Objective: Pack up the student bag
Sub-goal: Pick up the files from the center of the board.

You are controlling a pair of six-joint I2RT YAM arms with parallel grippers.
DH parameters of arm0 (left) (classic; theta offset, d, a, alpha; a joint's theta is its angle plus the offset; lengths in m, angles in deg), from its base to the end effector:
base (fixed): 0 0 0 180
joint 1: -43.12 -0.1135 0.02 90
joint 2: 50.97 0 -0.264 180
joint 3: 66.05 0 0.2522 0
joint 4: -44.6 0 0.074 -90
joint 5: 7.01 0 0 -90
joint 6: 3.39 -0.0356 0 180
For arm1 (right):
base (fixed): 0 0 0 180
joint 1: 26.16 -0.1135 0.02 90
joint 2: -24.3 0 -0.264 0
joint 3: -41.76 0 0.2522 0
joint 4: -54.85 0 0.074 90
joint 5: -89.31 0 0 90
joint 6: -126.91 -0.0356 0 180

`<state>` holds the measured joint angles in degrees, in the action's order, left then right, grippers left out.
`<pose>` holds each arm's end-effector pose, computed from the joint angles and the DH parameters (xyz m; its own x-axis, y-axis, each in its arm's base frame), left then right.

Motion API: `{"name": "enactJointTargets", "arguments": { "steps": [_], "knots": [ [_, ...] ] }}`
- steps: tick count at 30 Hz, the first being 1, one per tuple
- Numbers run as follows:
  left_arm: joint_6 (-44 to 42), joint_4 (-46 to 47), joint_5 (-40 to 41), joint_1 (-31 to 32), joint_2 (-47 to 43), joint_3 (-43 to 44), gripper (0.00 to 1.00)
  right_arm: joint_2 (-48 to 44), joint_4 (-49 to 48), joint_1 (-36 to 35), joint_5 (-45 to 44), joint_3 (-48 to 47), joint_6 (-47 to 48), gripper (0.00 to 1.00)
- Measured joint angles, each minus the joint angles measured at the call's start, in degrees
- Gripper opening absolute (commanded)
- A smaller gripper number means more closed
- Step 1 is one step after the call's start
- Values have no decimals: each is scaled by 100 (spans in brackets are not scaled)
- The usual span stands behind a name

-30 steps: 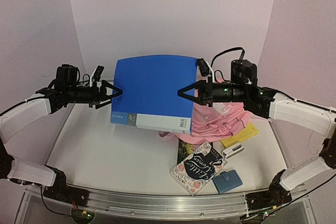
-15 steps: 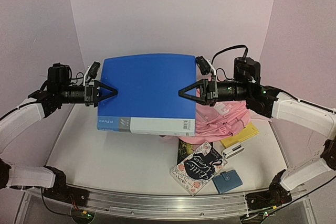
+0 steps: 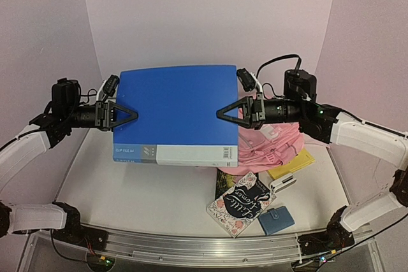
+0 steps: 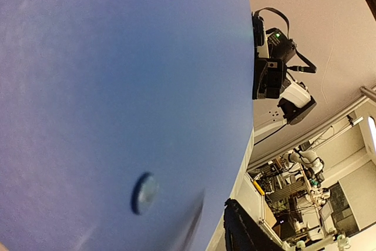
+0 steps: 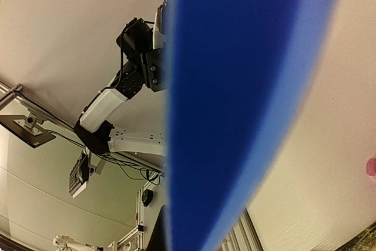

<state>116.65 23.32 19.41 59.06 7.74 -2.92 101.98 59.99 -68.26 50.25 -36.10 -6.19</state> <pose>0.2031 -0.0912 0.3325 -0.7151 -0.0274 -0.6984 0.6796 0.2065 -0.7039 0.2129 0.2296 0.3639 -0.7277 -0.0772 -0.6816 -0.6837 0.0023 0.7297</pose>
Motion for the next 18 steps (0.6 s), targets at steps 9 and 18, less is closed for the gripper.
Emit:
{"name": "enactJointTargets", "arguments": {
  "steps": [9, 18],
  "knots": [
    [-23, -202, -83, -30, -391, -14, 52, -191, 73, 8, -8, 2, 114, 0],
    [17, -241, -223, -76, -508, -28, 4, -290, 132, 14, -19, 4, 172, 0]
  ]
}}
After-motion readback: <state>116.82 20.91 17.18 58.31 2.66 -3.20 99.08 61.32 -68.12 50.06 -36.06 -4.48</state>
